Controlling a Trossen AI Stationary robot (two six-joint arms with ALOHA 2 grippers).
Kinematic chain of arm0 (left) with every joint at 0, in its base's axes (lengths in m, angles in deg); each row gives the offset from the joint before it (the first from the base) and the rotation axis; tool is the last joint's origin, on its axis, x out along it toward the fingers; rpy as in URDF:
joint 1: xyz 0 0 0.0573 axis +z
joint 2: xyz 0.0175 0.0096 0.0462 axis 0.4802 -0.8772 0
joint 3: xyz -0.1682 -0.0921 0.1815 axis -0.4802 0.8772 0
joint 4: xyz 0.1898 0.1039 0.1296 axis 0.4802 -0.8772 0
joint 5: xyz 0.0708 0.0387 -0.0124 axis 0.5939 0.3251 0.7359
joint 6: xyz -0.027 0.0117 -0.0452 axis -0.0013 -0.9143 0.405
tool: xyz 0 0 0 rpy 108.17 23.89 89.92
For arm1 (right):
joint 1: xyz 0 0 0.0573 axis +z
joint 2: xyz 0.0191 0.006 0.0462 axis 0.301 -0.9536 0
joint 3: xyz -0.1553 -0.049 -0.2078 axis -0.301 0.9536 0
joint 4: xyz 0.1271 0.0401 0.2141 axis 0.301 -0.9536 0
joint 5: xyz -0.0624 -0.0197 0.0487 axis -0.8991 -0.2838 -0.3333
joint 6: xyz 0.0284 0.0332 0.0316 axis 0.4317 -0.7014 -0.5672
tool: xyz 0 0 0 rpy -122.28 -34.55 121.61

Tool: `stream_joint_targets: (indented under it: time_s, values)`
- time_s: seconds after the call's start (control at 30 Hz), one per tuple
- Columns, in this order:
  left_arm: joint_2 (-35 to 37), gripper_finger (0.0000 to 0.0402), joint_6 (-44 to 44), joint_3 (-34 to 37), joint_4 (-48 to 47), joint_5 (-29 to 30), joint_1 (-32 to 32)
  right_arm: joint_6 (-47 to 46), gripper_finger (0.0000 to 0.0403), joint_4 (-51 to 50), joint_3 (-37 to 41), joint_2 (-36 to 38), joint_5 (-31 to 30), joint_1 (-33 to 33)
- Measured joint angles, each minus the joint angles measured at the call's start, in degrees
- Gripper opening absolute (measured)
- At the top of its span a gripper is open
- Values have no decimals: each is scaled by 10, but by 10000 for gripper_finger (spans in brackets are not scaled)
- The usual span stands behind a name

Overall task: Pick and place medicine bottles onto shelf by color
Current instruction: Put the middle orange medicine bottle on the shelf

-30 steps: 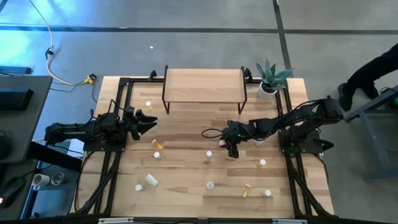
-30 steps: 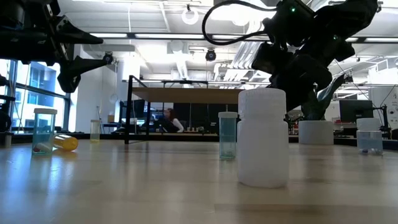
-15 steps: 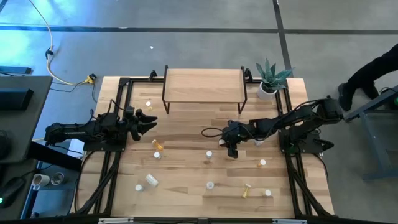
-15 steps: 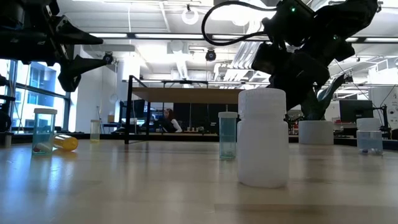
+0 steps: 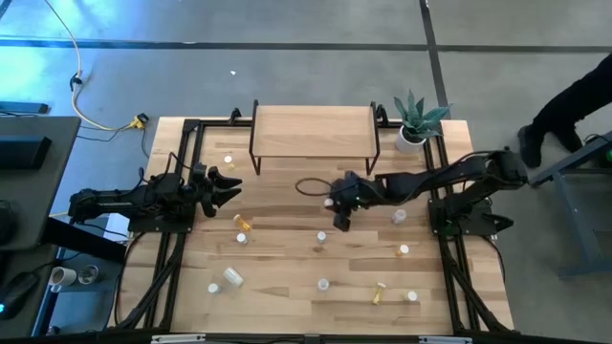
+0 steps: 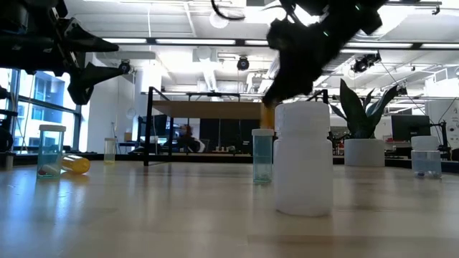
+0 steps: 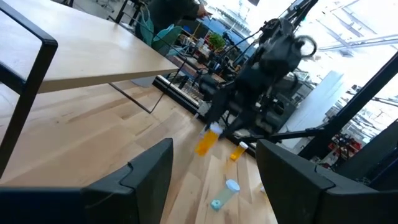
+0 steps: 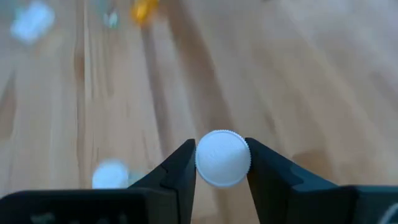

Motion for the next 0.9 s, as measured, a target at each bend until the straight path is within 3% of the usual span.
stream_joint_targets:
  time_s: [0.27, 0.6, 0.9]
  values:
    - [0, 220, -31, 0, 0, 0, 0, 0, 111, -42, -108, 0, -60, -47]
    - [0, 220, -70, 0, 0, 5, 0, 4, 110, -52, -199, 0, -74, -155]
    - [0, 220, -55, 0, 15, 90, 0, 103, 110, -76, -296, 0, -73, -269]
